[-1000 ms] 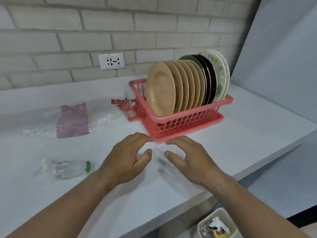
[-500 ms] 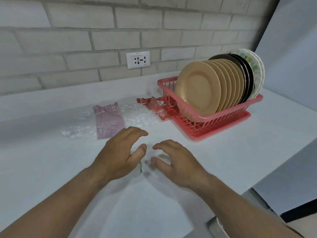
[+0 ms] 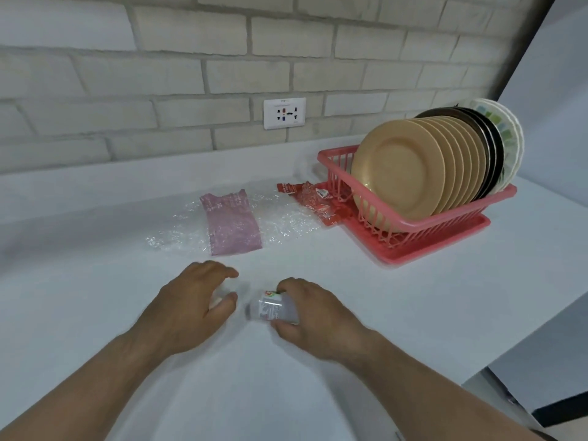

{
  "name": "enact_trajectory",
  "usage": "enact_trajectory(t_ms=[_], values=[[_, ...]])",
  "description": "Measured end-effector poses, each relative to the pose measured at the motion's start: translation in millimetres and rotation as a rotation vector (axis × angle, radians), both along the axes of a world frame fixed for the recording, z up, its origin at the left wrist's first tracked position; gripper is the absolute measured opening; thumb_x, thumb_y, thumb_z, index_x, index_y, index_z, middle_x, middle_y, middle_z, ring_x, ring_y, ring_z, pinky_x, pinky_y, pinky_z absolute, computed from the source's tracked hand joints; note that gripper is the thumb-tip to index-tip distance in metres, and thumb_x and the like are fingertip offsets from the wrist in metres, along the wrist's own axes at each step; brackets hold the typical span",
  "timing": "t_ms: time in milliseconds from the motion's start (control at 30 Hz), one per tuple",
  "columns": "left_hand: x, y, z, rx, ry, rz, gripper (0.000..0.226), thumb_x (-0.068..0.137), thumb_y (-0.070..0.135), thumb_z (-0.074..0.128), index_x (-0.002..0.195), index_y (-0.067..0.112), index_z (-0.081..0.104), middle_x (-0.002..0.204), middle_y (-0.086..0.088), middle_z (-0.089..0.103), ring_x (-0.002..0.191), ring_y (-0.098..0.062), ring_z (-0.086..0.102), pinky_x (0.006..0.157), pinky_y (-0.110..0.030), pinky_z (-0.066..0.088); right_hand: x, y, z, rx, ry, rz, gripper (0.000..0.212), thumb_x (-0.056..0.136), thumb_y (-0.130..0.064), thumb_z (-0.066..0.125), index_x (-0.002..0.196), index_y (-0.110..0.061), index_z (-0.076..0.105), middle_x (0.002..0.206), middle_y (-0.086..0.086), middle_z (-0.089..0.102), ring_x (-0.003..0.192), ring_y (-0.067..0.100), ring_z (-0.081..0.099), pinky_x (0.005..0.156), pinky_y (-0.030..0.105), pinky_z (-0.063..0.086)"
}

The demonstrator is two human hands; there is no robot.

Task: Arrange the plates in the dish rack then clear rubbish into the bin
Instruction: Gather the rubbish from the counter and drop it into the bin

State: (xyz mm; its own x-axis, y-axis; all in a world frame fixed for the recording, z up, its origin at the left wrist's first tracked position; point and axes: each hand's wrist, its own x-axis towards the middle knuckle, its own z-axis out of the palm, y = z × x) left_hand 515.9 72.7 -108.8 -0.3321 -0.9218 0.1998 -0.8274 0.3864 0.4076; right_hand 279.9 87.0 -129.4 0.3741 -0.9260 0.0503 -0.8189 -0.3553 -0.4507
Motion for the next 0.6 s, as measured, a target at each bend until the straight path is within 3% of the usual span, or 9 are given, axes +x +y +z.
enact_trajectory(t_ms=[133,267,300,433,500,600], values=[[0,8,-27,0.039,-0.228,0.083,0.04,0.089,0.052,0.052,0.118,0.027,0.058,0.116,0.01,0.054,0.101,-0.016,0.051,0.074,-0.032,0.045,-22,-4,4,0.047,-0.07,-0.099,0.047,0.081,-0.051,0.06,0.12,-0.037,0.038,0.108,-0.005,0.059,0.087,0.017,0.054,0.072,0.03,0.043],[-8,5,-38,-0.054,-0.223,0.153,0.009,0.09,0.027,0.062,0.097,0.021,0.064,0.085,0.003,0.053,0.066,-0.022,0.059,0.051,-0.033,0.048,-37,-4,5,0.095,-0.136,-0.149,0.048,0.078,-0.058,0.061,0.119,-0.044,0.038,0.104,-0.007,0.062,0.083,0.012,0.057,0.068,0.026,0.046],[-9,3,-38,-0.059,-0.255,0.142,0.005,0.092,0.026,0.059,0.092,0.022,0.06,0.08,0.004,0.052,0.062,-0.022,0.059,0.051,-0.034,0.048,-40,-4,6,0.103,-0.149,-0.159,0.05,0.077,-0.06,0.061,0.12,-0.045,0.039,0.102,-0.008,0.062,0.081,0.009,0.057,0.067,0.025,0.046],[-20,-12,-33,0.047,-0.27,0.203,0.039,0.097,0.052,0.031,0.068,0.026,0.033,0.07,0.007,0.048,0.066,-0.016,0.052,0.062,-0.031,0.04,-51,-2,12,0.103,-0.19,-0.236,0.055,0.07,-0.071,0.06,0.116,-0.046,0.045,0.088,-0.014,0.061,0.072,0.002,0.057,0.061,0.022,0.047],[-34,-19,-29,0.048,-0.209,0.215,0.043,0.097,0.053,0.031,0.067,0.023,0.039,0.065,0.005,0.046,0.065,-0.016,0.05,0.061,-0.031,0.038,-59,-1,17,0.082,-0.198,-0.295,0.056,0.067,-0.078,0.056,0.111,-0.046,0.047,0.081,-0.013,0.061,0.068,0.002,0.058,0.057,0.021,0.045],[-60,-27,-20,0.045,-0.141,0.12,0.033,0.1,0.04,0.033,0.09,0.019,0.056,0.074,0.006,0.054,0.082,-0.02,0.057,0.074,-0.033,0.043,-72,1,23,0.054,-0.185,-0.347,0.044,0.074,-0.077,0.044,0.098,-0.04,0.041,0.07,-0.008,0.057,0.061,0.005,0.054,0.052,0.025,0.039]])
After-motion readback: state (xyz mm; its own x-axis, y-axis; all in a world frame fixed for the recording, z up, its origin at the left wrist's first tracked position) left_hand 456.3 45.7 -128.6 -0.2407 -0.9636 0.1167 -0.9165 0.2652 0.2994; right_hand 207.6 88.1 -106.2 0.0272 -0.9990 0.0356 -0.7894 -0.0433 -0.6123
